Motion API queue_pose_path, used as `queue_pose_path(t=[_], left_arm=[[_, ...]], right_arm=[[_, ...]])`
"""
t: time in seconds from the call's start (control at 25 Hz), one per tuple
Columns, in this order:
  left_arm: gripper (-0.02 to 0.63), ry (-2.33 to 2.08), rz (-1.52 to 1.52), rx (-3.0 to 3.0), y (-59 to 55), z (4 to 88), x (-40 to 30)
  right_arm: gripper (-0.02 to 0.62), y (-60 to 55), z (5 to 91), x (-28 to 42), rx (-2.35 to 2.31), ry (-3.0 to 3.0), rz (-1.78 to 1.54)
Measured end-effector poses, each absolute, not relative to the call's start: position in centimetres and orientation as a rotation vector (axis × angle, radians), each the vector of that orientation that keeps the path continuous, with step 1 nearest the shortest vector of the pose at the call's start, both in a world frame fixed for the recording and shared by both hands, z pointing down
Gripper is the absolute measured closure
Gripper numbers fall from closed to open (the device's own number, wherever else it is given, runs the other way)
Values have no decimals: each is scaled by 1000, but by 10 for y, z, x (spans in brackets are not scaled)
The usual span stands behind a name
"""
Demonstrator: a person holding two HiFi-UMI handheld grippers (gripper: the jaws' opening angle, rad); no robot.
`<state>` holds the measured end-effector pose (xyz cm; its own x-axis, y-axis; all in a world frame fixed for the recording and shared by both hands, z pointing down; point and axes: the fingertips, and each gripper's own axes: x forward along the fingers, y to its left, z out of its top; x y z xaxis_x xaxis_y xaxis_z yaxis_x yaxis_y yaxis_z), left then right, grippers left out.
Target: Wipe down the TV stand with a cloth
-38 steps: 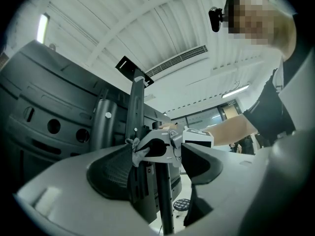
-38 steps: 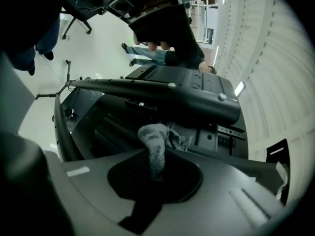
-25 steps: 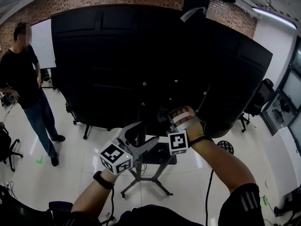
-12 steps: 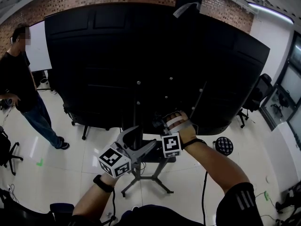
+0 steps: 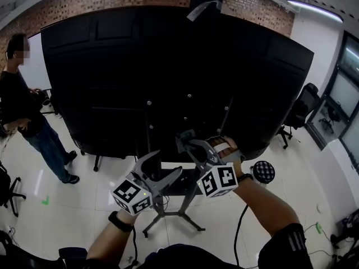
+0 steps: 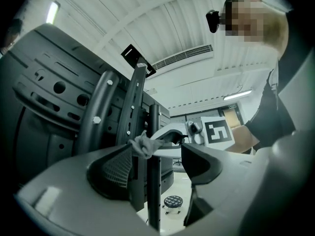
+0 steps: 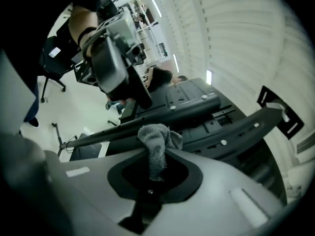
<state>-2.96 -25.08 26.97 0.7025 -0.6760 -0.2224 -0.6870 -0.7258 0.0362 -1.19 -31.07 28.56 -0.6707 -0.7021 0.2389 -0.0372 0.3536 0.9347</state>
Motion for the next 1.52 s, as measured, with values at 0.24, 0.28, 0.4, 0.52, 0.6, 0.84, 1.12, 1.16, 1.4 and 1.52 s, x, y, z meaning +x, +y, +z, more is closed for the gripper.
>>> queue_pose_path(t=[0.24,0.28,0.4,0.52,0.6,0.84,1.12,1.16,1.4,1.52], left_arm=[[268,1079,346,-2791,-252,236,-5],[268,1067,351,-2785,-254,230,-1],[268,1037,367,-2778,-260,219,12],[268,1010,372,-2773,-266,215,26],[268,1000,376,-2773,-267,212,34],[268,980,346,-2780,-271,209,57],[268,985,303,-2800,-277,218,73],[268,982,298,-2804,-278,219,76],[268,947,287,-2825,-280,222,97],[268,925,291,-2836,-282,226,107]], right_arm=[[558,-312,228,41,834,-2120,-1291],[558,-315,220,51,870,-2119,-1293],[558,-328,199,78,960,-2115,-1280],[558,-344,180,101,1041,-2136,-1250],[558,-354,170,112,1087,-2133,-1251],[558,-388,168,129,1126,-2096,-1244],[558,-412,175,155,1146,-2043,-1223],[559,-413,175,161,1151,-2021,-1234],[560,-423,174,218,1241,-1955,-1181],[559,-429,176,248,1287,-1937,-1127]])
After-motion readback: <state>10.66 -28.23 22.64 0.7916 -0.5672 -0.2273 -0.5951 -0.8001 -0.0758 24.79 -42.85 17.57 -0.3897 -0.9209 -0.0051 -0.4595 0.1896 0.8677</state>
